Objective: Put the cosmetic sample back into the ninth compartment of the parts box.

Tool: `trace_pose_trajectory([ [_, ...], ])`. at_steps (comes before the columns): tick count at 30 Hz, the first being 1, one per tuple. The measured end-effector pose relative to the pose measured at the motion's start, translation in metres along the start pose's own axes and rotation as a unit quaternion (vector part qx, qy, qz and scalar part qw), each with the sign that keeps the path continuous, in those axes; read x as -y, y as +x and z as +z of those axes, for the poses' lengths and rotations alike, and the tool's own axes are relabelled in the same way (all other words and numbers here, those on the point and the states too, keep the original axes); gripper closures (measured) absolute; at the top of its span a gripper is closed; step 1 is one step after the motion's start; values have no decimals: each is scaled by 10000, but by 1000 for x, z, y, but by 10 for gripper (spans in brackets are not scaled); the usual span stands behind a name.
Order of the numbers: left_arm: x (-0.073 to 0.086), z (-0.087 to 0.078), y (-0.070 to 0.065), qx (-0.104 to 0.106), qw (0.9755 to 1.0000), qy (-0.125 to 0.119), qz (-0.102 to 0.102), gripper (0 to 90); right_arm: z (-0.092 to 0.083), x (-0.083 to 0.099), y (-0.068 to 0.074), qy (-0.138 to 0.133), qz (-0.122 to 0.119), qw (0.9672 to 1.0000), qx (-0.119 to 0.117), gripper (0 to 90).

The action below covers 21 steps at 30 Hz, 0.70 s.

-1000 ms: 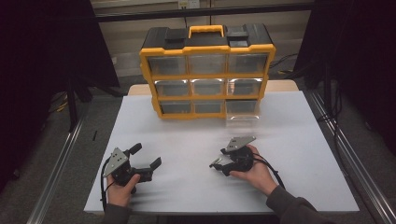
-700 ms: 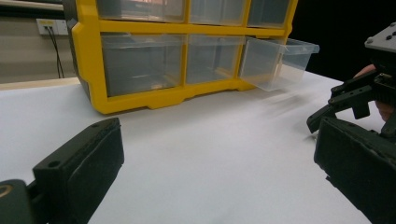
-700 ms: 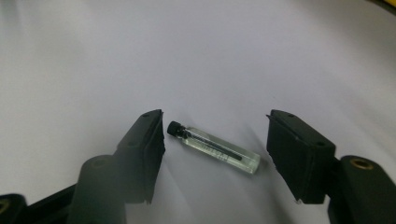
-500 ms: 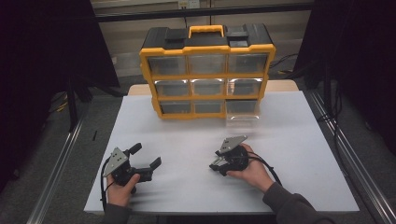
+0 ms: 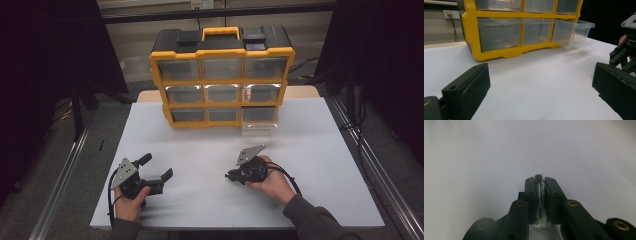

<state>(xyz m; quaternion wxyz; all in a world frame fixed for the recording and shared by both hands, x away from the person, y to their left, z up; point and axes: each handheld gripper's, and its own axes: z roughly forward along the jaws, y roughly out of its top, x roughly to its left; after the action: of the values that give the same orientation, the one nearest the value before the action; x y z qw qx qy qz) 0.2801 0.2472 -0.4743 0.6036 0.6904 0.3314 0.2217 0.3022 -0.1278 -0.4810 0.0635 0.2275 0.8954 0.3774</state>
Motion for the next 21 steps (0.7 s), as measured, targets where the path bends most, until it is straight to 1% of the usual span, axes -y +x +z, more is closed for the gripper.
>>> trace_pose_trajectory([
  [1, 0, 0, 0, -6, 10000, -3, -4, 18, 0, 0, 0, -3, 98, 10000, -15, 819],
  [3, 0, 0, 0, 9, 10000, 6, -10, 18, -2, 0, -1, 34, 130, 9999, -35, 811],
  [4, 0, 0, -1, -2, 10000, -52, -68, 18, -2, 0, -1, 34, 130, 9999, -35, 811],
  [6, 0, 0, 0, 7, 10000, -25, -40, 18, -2, 0, -1, 59, 146, 9999, -46, 802],
  [7, 0, -1, 1, 1, 10000, 48, 58, 18, -3, 0, -1, 76, 164, 9998, -37, 795],
  [8, 0, 0, 0, 1, 10000, 2, -2, 18, -4, 0, 0, 136, 143, 9998, 28, 792],
  [12, 0, 0, 0, -9, 10000, 21, 30, 18, -4, 0, 0, 155, 173, 9997, 44, 796],
  [13, 0, 0, -1, -33, 10000, 19, -20, 18, -4, 0, 0, 172, 224, 9996, 57, 800],
  [14, 0, 1, -1, -24, 10000, 17, -22, 18, -3, 0, -1, 127, 283, 9995, 15, 805],
  [15, 0, 1, -1, -24, 10000, 15, -18, 18, -3, 0, -1, 144, 380, 9992, 5, 814],
  [16, 0, 1, -1, -21, 10000, 14, -19, 18, -3, 1, -3, 159, 379, 9992, 1, 816],
  [17, 0, 1, -1, -22, 10000, 9, -22, 18, -3, 1, -3, 162, 426, 9990, -31, 817],
  [18, 0, 1, -1, -16, 10000, 10, -13, 18, -3, 1, -3, 160, 421, 9990, -27, 818],
  [19, -1, 0, 0, -8, 9999, 73, 77, 18, -3, 1, -3, 150, 412, 9990, -24, 820],
  [20, -1, 0, 1, 7, 9999, 73, 137, 18, -3, 1, -3, 174, 370, 9992, 0, 821],
  [21, -1, 1, 0, 38, 9999, 58, 86, 18, -3, 0, -2, 183, 379, 9991, 27, 821],
])
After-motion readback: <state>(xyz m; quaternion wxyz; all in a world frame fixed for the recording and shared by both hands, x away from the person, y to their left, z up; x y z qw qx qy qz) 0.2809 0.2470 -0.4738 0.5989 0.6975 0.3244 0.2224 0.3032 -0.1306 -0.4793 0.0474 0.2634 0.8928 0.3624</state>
